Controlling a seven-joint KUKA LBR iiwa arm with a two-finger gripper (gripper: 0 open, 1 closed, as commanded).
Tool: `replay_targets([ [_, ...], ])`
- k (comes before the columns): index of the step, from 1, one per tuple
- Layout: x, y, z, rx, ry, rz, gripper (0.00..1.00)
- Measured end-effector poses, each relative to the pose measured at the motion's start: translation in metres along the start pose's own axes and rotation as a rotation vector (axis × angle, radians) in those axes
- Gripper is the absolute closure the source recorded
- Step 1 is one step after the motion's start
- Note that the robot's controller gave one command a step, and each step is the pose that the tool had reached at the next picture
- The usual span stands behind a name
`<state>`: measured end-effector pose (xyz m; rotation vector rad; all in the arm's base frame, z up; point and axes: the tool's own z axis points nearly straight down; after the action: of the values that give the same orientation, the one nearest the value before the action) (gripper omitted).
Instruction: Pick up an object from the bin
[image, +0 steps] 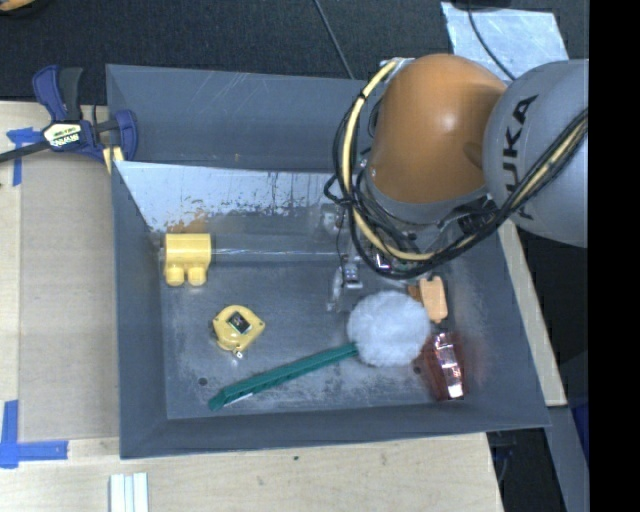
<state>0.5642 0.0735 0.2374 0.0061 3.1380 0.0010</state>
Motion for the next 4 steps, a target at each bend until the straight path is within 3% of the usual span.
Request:
replay_targets([
  [1,0.000,0.000,0.000,0.000,0.000,0.000,0.00],
  [2,0.005,-0.031,0.078,0.001,0.004,0.013,0.00],
  [3,-0.027,-0.050,0.081,0.000,-0.007,0.060,0.00],
  [4,0.017,-0.080,0.109,0.001,-0.001,0.140,0.00],
])
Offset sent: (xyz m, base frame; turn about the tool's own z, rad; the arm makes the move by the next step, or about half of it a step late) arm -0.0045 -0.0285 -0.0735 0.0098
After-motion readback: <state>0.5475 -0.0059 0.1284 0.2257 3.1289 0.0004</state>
